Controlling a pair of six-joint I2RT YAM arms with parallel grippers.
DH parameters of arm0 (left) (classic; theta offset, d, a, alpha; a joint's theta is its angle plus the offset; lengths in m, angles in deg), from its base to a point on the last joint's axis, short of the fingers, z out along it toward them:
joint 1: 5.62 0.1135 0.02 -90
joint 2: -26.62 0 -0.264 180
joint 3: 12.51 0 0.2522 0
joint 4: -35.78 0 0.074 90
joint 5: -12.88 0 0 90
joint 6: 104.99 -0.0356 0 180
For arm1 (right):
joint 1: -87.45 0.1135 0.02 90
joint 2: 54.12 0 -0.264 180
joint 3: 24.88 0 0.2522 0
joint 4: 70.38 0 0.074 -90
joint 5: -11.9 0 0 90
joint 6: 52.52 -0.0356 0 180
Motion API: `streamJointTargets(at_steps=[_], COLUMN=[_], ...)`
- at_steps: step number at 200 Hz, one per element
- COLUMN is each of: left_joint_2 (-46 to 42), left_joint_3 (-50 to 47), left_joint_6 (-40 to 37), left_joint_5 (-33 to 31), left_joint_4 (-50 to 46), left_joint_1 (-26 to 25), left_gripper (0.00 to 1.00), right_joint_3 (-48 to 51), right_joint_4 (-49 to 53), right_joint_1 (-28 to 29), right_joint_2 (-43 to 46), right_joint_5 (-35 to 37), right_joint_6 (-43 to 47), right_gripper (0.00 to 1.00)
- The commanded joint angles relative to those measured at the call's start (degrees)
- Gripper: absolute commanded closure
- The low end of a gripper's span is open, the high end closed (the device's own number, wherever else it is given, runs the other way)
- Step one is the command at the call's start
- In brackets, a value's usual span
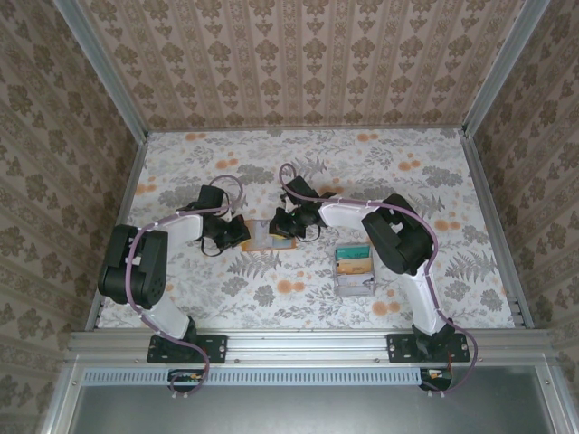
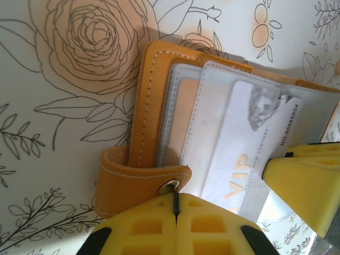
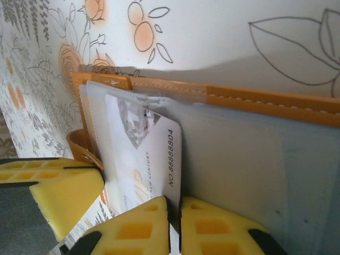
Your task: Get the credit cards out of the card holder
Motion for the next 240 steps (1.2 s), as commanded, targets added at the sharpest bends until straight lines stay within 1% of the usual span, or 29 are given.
streamJointTargets(at_steps=[1, 125, 168, 207, 228, 240], left_joint_2=[1.0, 0.9, -0.1, -3.1, -5.3, -6.6], left_joint_3=[-0.7, -0.7, -0.1, 1.6, 2.8, 3.4], left_joint_6=[0.5, 0.4, 0.7, 1.1, 1.2, 1.2], left_joint_5=[-1.5, -1.5, -1.0, -0.6, -0.4, -0.3], left_joint_4=[-2.7, -3.0, -2.8, -3.6, -4.1, -4.2], left_joint_1=[0.0, 0.0, 0.0, 0.0, 0.0, 0.0], left_gripper=[1.0, 1.0, 1.0, 1.0, 0.96, 0.9], right_joint_3=[0.1, 9.1, 9.6, 5.1, 2.0, 0.2], right_joint_4=[0.9, 1.9, 4.2, 16.0, 24.7, 30.0], right_joint_1=[0.1, -4.4, -5.3, -5.4, -5.4, -5.1], right_joint_2=[-1.1, 7.9, 12.6, 18.6, 21.3, 22.9], right_joint_5=[0.6, 0.6, 0.4, 4.0, 6.8, 9.2], right_joint_6=[-0.8, 3.0, 4.8, 13.0, 19.6, 23.9], right_gripper=[1.0, 1.0, 1.0, 1.0, 1.0, 1.0])
